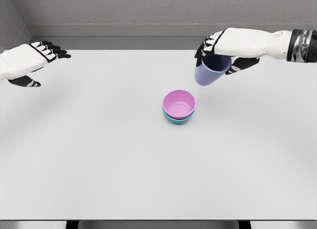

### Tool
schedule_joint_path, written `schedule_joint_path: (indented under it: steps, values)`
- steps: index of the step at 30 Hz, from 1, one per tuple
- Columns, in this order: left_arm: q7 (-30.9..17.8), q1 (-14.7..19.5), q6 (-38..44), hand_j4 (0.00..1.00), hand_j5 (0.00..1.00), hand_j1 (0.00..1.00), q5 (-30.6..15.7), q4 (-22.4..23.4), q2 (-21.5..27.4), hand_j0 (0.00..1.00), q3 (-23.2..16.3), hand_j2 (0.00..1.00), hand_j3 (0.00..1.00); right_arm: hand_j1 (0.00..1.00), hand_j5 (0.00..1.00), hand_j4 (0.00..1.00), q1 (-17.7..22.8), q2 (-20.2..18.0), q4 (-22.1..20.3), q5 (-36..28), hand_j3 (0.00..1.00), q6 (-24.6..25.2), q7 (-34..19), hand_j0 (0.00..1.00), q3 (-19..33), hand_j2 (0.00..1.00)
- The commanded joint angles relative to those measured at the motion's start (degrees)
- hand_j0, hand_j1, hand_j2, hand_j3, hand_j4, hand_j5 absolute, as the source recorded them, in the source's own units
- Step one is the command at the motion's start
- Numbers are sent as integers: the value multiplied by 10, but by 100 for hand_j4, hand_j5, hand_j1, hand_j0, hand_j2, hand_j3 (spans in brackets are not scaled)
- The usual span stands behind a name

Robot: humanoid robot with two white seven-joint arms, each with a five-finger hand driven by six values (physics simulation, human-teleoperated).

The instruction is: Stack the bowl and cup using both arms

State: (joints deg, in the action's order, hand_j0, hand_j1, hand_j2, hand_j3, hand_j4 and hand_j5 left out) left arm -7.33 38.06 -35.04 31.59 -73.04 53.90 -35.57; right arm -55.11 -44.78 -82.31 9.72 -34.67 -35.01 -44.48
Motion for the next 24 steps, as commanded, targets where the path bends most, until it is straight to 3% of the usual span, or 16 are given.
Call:
schedule_joint_path:
  steps: [1, 7, 18, 24]
  values:
    - [0, -1, 0, 100, 100, 100, -3, 0, 1, 100, 1, 100, 100, 59, 59, 59, 1, 0, -22, -3, 59, 1, 0, 59, -2, 59]
    - [0, 0, 0, 100, 100, 100, -3, 0, 1, 100, 1, 100, 100, 60, 60, 60, 4, 7, -62, -3, 60, 2, 0, 60, -29, 60]
    - [0, 0, 0, 100, 100, 100, -3, 0, 1, 100, 1, 100, 100, 60, 60, 60, 3, 36, -55, -2, 60, 4, 0, 60, -54, 60]
    - [0, 0, 0, 100, 100, 100, -3, 0, 1, 100, 1, 100, 100, 60, 60, 60, 2, 48, -29, -1, 60, 4, 0, 60, -73, 60]
